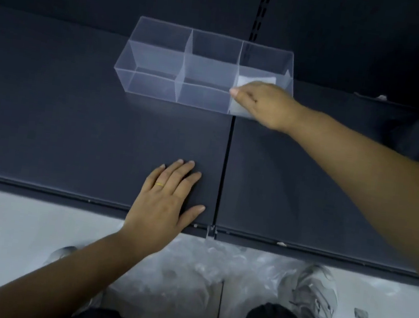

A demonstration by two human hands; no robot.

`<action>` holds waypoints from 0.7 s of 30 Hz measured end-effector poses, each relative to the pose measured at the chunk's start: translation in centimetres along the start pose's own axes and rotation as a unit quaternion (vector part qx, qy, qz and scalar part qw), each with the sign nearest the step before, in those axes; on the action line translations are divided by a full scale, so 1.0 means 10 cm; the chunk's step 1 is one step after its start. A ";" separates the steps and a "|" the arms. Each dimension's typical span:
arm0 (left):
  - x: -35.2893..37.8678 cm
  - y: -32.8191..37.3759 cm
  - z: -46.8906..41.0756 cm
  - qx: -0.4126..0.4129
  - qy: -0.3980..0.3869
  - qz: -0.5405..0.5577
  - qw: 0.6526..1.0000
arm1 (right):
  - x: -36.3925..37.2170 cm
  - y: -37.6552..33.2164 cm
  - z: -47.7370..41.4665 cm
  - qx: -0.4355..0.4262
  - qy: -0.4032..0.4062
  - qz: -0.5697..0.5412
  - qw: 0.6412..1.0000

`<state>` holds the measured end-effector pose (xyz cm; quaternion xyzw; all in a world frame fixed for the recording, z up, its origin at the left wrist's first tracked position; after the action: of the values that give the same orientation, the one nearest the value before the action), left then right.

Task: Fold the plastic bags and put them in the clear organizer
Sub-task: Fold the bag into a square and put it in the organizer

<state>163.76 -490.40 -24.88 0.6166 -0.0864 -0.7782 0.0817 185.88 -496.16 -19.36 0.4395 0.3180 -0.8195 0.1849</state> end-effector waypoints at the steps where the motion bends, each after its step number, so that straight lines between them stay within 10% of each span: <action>1: 0.03 0.01 0.00 0.001 -0.012 -0.019 1.000 | -0.04 -0.10 0.12 -0.024 0.040 0.014 0.999; 5: 0.11 0.01 0.04 0.007 -0.037 -0.054 0.998 | 0.18 -0.70 1.20 -0.202 0.214 -0.006 0.956; 8: 0.14 -0.01 0.09 0.013 -0.036 -0.062 0.997 | 1.24 -1.07 1.92 -0.311 0.077 0.044 0.946; 12: 0.16 -0.03 0.15 0.018 -0.051 -0.053 0.997 | 2.53 -0.74 1.90 -0.203 -0.195 0.118 0.952; 16: 0.12 -0.05 0.26 0.035 -0.051 0.007 0.998 | 2.46 -0.69 1.67 -0.137 -0.130 0.044 0.981; 21: -0.06 -0.13 0.37 0.009 -0.106 0.342 0.934 | 1.58 -0.74 1.84 -0.126 0.026 -0.189 0.974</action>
<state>160.27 -488.82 -23.79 0.4641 -0.3073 -0.7634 0.3277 161.92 -503.75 -22.35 0.3656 0.5006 -0.7814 0.0721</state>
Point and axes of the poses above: each hand's wrist, its own z-axis away from the middle knuckle, its own x-axis out of the palm, y = z × x, the point moved 10 cm from there along -z, towards the middle knuckle, and after that the axes turned 13 degrees about -y, right-handed, at the moved point
